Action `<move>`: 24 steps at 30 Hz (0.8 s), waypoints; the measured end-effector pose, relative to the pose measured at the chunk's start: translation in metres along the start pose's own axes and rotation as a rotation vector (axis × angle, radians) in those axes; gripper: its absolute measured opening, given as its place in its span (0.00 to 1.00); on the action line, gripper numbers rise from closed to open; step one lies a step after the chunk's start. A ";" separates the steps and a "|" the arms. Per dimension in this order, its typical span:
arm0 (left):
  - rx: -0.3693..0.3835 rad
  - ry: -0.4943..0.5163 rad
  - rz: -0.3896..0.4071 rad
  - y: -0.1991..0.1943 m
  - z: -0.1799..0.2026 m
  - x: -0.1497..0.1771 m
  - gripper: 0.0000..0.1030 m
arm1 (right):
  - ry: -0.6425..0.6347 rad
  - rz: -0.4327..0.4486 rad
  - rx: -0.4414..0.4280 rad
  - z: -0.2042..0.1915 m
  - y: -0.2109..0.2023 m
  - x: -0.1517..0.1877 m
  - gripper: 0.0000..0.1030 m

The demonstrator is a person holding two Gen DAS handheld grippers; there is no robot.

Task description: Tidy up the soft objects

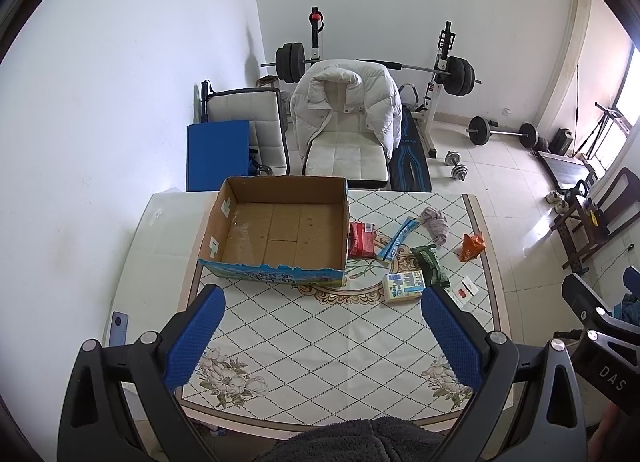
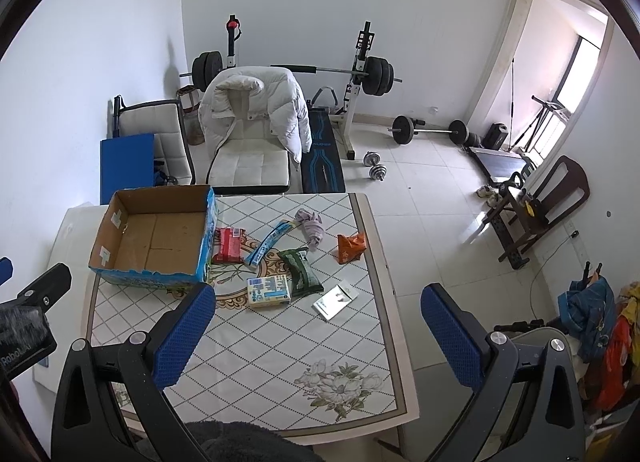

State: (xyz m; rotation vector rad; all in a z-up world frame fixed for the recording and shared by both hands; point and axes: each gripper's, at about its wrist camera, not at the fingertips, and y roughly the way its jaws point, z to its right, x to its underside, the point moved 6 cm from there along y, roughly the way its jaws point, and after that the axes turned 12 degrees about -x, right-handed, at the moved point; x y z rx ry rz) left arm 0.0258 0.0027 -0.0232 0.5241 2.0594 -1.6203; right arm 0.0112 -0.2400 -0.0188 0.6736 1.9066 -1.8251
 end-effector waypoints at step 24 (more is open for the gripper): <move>0.012 0.006 -0.027 0.029 0.011 -0.006 0.98 | 0.038 -0.047 -0.016 0.010 0.027 0.008 1.00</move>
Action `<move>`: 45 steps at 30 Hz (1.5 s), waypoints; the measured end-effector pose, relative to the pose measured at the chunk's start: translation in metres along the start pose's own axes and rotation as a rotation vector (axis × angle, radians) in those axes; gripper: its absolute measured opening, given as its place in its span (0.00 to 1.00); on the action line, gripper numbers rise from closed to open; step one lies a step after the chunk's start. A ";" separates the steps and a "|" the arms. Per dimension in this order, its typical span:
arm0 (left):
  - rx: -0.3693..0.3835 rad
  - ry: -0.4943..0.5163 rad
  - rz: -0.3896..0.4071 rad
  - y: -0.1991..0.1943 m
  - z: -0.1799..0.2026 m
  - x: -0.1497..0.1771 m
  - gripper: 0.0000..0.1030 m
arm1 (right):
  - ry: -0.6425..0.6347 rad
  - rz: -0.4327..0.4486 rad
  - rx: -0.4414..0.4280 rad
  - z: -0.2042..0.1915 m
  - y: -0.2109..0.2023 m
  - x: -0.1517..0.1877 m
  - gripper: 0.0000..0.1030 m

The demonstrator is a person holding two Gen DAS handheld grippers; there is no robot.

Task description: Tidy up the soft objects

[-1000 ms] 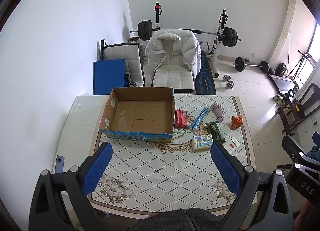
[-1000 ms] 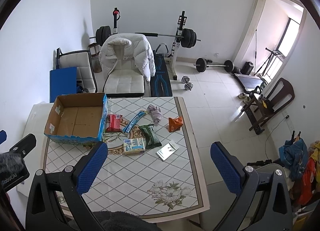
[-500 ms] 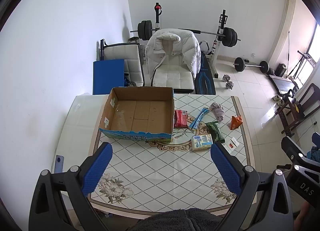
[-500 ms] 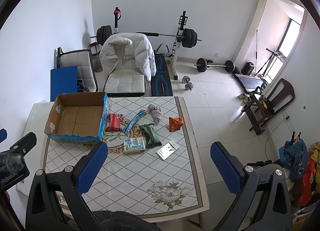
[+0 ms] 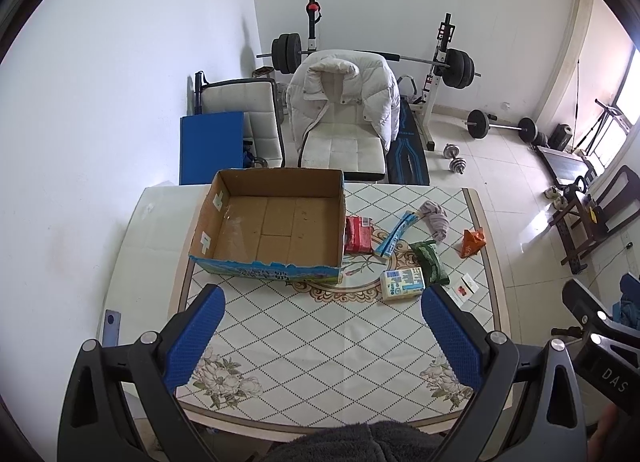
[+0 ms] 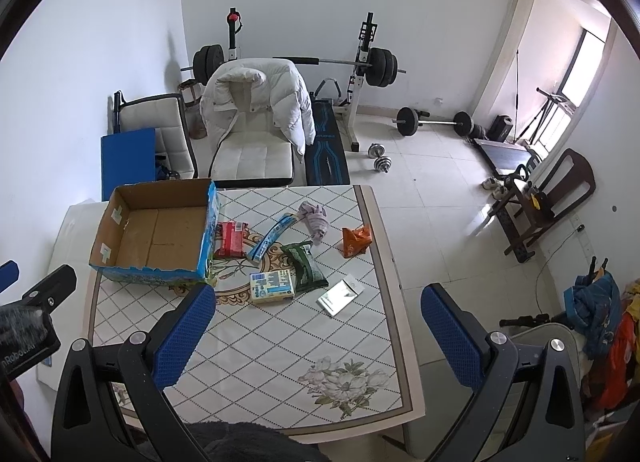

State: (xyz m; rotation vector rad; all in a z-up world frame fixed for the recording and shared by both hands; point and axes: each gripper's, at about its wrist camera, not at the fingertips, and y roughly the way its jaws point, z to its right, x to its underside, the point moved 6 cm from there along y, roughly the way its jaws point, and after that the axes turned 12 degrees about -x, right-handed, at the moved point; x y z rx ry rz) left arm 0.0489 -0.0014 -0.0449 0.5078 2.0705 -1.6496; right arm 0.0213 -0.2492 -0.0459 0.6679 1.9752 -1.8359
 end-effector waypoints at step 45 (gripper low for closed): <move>0.039 0.309 -0.707 0.388 0.229 0.090 0.61 | 0.199 -0.801 -0.261 0.097 0.519 0.059 0.57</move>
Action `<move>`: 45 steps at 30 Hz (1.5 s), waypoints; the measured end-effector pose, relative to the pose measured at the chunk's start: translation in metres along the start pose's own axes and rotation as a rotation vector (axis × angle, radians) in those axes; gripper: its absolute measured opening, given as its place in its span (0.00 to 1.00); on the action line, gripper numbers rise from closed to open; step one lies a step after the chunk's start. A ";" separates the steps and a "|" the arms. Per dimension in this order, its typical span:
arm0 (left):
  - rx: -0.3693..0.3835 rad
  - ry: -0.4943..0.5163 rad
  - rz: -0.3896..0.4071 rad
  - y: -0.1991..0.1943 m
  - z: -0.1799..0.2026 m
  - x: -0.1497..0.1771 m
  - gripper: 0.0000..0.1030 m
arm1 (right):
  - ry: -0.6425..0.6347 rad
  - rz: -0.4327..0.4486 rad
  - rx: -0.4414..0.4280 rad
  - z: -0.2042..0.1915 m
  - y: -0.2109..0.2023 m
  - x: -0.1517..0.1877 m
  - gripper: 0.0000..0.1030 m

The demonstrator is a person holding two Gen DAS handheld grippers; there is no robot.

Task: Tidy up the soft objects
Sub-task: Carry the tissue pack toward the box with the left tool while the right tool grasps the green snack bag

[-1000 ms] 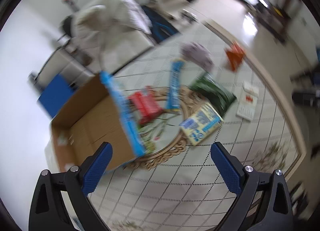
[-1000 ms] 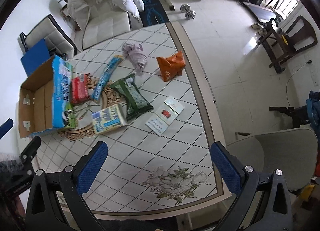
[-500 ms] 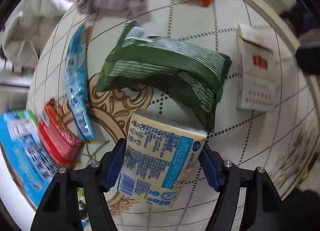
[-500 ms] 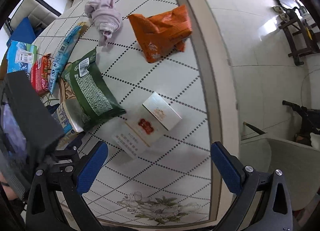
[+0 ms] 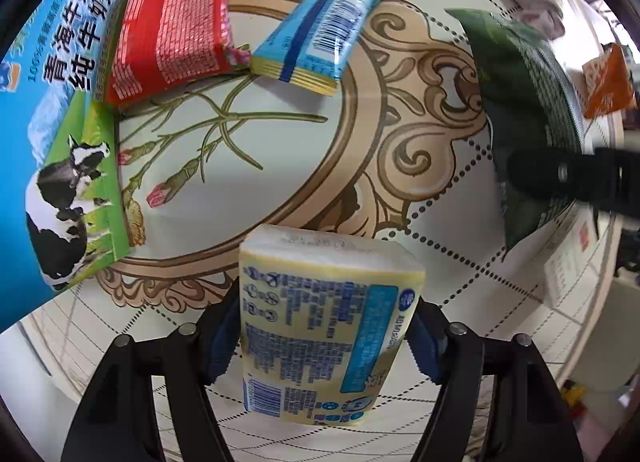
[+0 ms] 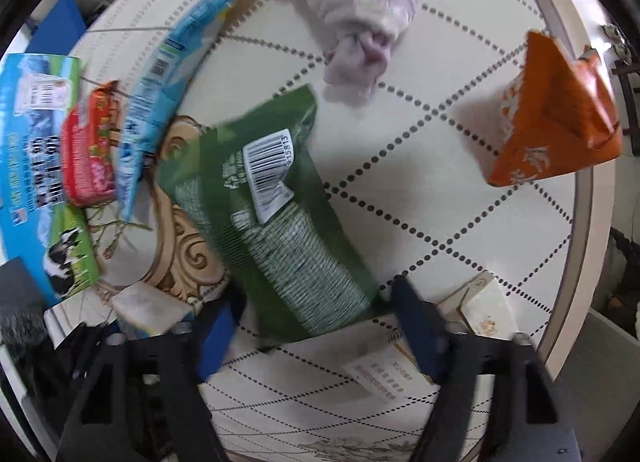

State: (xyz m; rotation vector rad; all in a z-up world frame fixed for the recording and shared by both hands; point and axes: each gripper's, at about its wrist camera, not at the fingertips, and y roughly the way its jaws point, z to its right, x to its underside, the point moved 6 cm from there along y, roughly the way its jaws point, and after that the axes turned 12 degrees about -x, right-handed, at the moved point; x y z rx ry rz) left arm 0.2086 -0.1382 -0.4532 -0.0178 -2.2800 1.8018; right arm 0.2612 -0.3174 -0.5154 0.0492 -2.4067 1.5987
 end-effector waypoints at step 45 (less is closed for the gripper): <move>0.222 -0.199 0.146 -0.073 -0.337 -0.127 0.60 | -0.038 0.141 -0.054 -0.388 -0.011 -0.040 0.39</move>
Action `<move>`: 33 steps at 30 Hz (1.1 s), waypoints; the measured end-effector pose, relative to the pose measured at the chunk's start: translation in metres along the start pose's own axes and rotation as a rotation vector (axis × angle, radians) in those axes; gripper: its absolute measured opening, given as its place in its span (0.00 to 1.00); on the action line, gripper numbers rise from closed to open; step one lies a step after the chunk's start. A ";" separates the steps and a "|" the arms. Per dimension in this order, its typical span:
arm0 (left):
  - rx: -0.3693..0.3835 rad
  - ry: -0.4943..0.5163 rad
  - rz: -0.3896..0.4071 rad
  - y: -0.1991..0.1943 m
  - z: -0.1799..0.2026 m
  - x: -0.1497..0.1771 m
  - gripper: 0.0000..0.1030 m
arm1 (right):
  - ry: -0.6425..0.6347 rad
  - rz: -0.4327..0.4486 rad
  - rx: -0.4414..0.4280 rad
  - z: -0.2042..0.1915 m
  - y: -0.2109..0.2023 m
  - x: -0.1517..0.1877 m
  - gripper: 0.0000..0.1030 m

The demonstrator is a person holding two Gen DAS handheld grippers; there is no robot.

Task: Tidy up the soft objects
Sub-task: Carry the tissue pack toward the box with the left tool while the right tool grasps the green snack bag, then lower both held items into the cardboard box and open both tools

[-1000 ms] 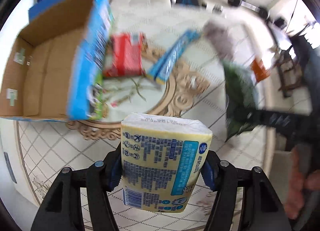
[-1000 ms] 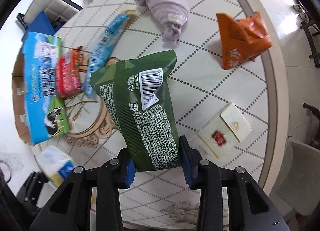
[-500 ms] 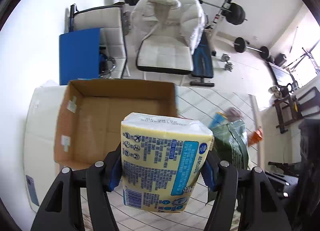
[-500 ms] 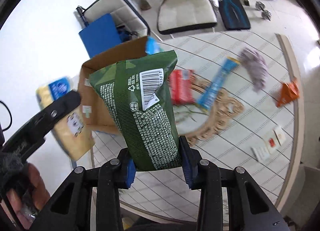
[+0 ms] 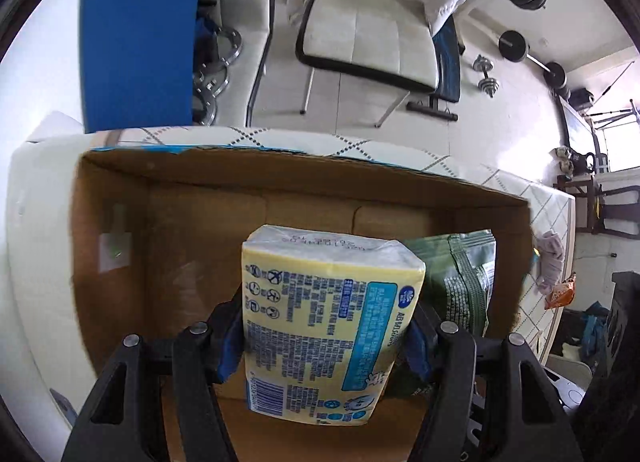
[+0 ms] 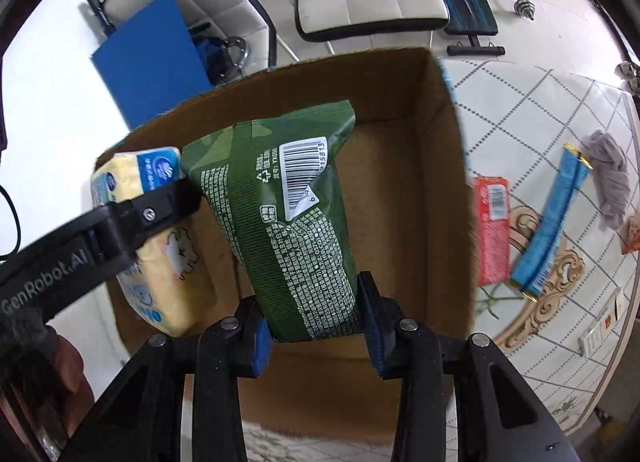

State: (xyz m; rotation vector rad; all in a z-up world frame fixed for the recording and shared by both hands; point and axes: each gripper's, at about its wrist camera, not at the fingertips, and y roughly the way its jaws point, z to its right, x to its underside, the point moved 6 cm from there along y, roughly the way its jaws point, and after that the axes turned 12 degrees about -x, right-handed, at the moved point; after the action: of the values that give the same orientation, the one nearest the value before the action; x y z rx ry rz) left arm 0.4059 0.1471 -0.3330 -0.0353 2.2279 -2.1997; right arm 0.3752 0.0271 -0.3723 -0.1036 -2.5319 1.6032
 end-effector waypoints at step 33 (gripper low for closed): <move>-0.121 0.046 0.173 -0.054 -0.031 0.082 0.96 | -0.153 0.110 0.184 -0.018 -0.036 0.075 0.89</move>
State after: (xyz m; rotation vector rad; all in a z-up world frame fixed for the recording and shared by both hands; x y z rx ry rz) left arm 0.3237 0.1752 -0.2779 0.2006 2.2889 -1.9968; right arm 0.3049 0.0382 -0.3258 -0.1051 -2.5121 1.9482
